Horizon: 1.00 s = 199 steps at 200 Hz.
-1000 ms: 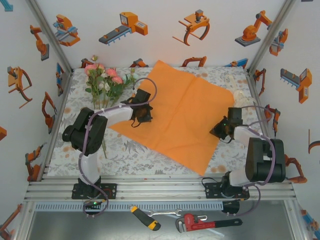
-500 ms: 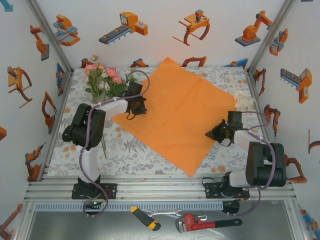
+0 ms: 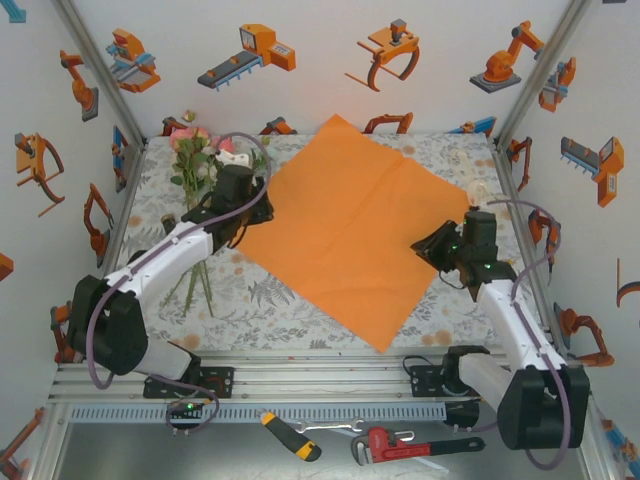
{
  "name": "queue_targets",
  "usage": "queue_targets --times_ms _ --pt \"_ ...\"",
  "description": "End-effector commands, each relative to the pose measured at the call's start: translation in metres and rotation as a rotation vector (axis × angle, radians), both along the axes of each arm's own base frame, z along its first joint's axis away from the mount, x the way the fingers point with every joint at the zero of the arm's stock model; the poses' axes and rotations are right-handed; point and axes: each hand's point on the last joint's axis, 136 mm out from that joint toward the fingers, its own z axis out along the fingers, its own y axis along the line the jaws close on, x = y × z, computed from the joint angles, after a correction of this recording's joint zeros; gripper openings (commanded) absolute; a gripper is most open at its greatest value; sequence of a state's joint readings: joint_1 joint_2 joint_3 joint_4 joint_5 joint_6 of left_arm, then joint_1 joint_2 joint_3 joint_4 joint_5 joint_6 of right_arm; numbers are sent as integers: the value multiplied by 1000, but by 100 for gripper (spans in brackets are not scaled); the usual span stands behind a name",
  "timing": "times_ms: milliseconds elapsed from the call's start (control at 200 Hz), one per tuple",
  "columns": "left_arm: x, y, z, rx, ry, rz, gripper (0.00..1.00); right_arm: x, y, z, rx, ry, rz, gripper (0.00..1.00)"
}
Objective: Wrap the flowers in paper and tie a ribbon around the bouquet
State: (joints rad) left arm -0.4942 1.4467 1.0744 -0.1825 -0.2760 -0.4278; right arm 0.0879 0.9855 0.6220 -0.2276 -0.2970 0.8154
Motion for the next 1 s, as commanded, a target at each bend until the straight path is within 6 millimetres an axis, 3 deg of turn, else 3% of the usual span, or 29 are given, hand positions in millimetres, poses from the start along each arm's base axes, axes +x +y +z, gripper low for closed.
queue_targets --times_ms 0,95,190,355,521,691,901,991 --pt "2 83 -31 370 133 177 45 -5 54 36 -30 -139 199 35" --pt "15 114 -49 419 208 235 46 -12 96 46 -18 -176 316 41" --pt "32 126 -68 386 246 241 48 -19 130 42 -4 -160 408 43" --pt "56 147 -91 377 305 281 50 -34 165 30 -2 -133 507 44" --pt "74 156 -117 348 370 281 49 -40 175 24 -4 -112 525 40" --pt "79 157 -120 316 393 281 30 -40 171 28 -13 -115 509 37" --pt "75 160 -97 253 351 302 0 -39 169 37 -15 -128 492 36" --pt "72 152 -69 189 295 278 0 -38 167 41 -20 -135 483 35"
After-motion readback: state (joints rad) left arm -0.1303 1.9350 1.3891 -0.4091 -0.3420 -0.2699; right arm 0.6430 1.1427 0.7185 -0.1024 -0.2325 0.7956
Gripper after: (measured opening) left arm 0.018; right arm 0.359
